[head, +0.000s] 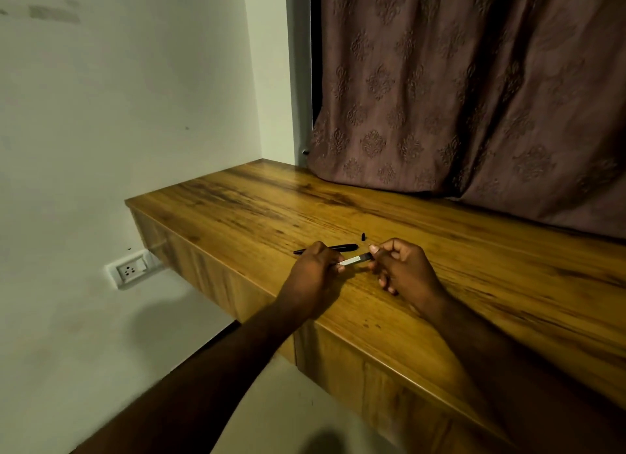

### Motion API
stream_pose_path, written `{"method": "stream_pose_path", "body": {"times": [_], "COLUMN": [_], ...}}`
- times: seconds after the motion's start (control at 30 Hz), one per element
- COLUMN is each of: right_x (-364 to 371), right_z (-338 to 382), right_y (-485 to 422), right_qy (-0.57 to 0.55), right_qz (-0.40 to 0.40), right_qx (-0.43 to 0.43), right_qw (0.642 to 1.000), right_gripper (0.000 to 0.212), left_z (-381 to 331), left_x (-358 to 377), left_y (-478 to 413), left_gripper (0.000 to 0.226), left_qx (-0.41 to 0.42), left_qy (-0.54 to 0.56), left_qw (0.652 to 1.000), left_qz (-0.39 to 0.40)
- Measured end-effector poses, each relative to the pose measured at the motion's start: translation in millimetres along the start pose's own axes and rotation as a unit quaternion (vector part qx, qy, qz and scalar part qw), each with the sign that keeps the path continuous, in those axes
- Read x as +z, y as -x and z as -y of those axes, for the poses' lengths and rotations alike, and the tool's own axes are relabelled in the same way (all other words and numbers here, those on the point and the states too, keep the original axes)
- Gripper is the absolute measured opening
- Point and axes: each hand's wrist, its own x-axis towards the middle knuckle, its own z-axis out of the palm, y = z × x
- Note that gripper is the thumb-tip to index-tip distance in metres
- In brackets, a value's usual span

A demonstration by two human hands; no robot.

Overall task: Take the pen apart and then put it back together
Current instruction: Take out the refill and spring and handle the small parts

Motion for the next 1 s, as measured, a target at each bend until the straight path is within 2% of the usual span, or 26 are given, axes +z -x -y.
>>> {"method": "stream_pose_path", "body": {"times": [0.13,0.23,0.33,0.4,0.5,0.63,0.8,1.0], "right_x": [-2.0,-1.7,1.0,1.5,1.0,1.2,3.6,-12.7], "right_z": [-0.4,-2.4,-4.2,-4.7,-5.1,-7.6,-8.1,-5.3], "right_y": [-2.4,-6.8,-10.8,-12.5,-13.4,-18.2,-20.1,-24.8], "right_qy": [-0.007,-0.021,-0.023,-0.025,-0.017,0.045,0.052,0.058], "right_qz": [0.037,0.04,0.036,0.04,0.036,0.001,-0.005,-0.054], "right_qx": [0.016,0.017,0.007,0.006,0.006,-0.011,-0.012,-0.01], "right_qw": [0.999,0.999,0.999,0.999,0.999,0.999,0.999,0.997], "right_gripper": [0.009,0.004,0.003,0.006,0.008,0.008,0.009,0.017], "left_z": [2.7,5.3,8.6,9.4,11.0,13.3,13.6,20.8], "left_x": [1.0,3.3,5.2,5.7,5.3,8.2,8.4,8.5], "left_y": [0.5,-1.2,-7.1,-13.0,-19.9,-20.8,-18.5,-17.5], "left_gripper": [0.048,0.051,0.025,0.018,0.016,0.016,0.017,0.025], "left_qx": [0.002,0.006,0.019,0.035,0.045,0.059,0.051,0.011], "left_qy": [-0.018,-0.018,-0.043,-0.066,-0.09,-0.127,-0.138,-0.162], "left_qw": [1.0,1.0,0.998,0.997,0.994,0.99,0.989,0.986], "left_qz": [0.005,0.01,0.031,0.035,0.03,0.025,0.001,-0.024]}}
